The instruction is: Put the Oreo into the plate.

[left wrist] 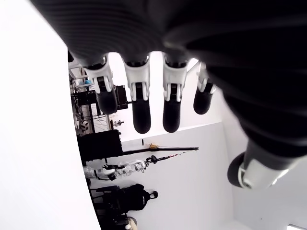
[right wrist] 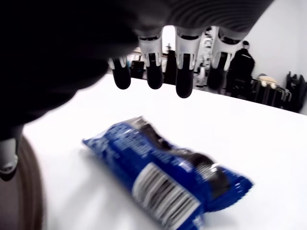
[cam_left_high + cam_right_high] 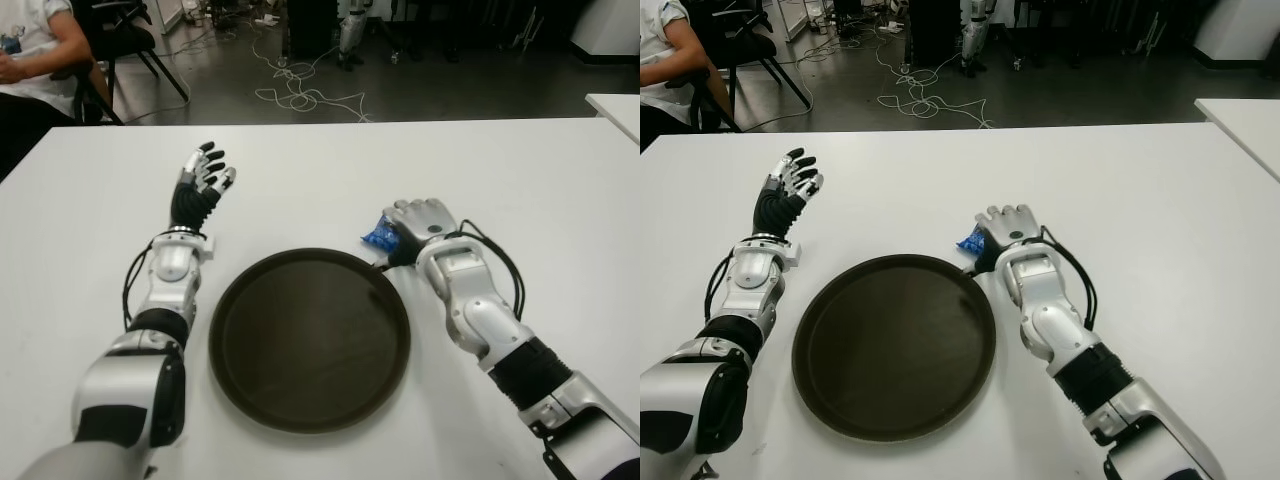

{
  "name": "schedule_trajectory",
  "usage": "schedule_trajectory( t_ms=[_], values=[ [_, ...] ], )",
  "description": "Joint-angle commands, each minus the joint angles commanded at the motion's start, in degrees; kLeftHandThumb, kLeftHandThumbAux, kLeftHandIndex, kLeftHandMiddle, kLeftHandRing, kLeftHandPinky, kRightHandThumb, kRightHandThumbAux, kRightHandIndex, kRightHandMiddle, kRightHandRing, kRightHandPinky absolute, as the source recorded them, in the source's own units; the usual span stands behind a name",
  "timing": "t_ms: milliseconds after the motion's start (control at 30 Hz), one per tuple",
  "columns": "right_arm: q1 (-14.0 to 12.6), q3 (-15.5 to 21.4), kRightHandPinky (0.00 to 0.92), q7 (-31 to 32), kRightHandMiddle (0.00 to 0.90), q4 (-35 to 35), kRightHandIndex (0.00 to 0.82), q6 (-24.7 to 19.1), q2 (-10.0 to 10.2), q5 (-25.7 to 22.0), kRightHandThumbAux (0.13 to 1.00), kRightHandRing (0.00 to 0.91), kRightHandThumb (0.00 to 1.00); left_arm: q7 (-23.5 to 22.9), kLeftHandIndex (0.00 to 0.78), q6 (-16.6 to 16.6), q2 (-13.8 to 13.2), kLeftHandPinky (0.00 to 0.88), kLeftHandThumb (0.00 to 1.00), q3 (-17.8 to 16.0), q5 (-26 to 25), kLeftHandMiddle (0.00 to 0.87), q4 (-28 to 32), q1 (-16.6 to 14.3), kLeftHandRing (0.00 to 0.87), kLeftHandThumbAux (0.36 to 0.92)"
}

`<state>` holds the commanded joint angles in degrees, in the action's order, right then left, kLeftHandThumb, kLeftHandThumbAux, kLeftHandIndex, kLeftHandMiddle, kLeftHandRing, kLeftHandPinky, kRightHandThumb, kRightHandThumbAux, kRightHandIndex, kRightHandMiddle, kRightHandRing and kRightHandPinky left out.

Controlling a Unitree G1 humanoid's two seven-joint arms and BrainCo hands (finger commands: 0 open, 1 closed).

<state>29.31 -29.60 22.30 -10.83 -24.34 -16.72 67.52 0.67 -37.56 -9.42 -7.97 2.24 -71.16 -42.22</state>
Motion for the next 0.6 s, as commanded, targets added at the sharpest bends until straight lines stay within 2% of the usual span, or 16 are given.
schedule_trajectory(
  t_ms=[300, 467, 600],
  values=[
    [0.22, 1.95, 0.154, -0.77, 0.125, 0.89, 0.104, -0.1, -0.42, -1.35, 0.457, 0.153, 0.0, -0.87, 0.103, 0.17, 0.08, 0.095, 0.092, -0.27, -0.5, 0.177, -0.08, 0.01, 0.137, 0.582],
    [0.53, 2.69, 0.142, -0.59, 0.125, 1.07, 0.107, -0.34, -0.43, -2.17, 0.463, 0.148, 0.0, -1.34, 0.103, 0.23, 0.11, 0.091, 0.095, -0.43, -0.81, 0.178, -0.13, 0.0, 0.138, 0.567],
    [0.81, 3.38, 0.196, -0.07, 0.143, 1.27, 0.128, -0.35, -0.43, -2.97, 0.471, 0.174, 0.0, -1.42, 0.1, 0.2, 0.16, 0.094, 0.101, -0.49, -1.02, 0.175, -0.17, 0.0, 0.135, 0.561]
  ],
)
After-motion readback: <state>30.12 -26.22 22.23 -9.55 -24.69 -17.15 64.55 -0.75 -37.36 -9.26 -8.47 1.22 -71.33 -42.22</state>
